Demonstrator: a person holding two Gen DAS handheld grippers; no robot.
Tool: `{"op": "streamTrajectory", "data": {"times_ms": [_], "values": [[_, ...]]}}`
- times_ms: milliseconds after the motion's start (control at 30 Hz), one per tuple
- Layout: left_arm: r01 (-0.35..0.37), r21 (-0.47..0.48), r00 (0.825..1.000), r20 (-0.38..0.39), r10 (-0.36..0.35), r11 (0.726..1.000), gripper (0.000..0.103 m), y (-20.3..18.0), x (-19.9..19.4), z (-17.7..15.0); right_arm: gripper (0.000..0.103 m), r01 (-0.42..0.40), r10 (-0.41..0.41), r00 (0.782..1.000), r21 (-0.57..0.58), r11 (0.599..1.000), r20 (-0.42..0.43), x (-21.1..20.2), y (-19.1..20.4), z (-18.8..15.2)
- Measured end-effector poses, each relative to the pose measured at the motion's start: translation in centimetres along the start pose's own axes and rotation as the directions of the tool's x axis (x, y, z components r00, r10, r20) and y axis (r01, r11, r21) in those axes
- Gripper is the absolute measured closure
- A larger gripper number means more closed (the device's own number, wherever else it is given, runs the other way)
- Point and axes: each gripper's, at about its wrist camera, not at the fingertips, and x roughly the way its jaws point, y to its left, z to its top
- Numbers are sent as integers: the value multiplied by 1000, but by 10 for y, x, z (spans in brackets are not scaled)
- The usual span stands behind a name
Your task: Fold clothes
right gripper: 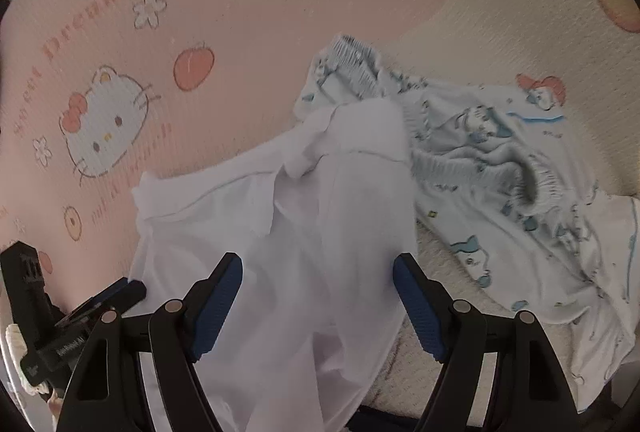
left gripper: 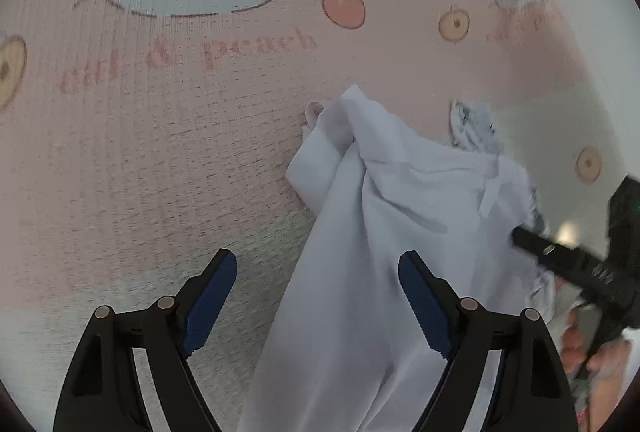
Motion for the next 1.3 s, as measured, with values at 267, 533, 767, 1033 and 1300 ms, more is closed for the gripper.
{"op": "streamTrajectory", "data": {"times_ms": [267,533,767,1033,1300], "values": [[32,81,999,7,-33,996,71,-15,6,-5,26,66,-68,996,-42,997,-64,21,8,-7],[-7,142,999,51,0,990,90,-26,-6,-19,91,102,-106,992,-62,993,-65,21,11,-20],[31,61,999,21,-32,998,93,-6,-30,-51,92,123,-127,991,-84,989,-48,3,22,-31],[64,14,998,-22,-64,998,93,3,-43,-99,92,261,-270,955,-85,962,-121,-11,-2,-60],[71,30,996,49,-73,997,93,-9,-63,-101,90,291,-291,950,-15,957,-116,-25,-6,-64]]}}
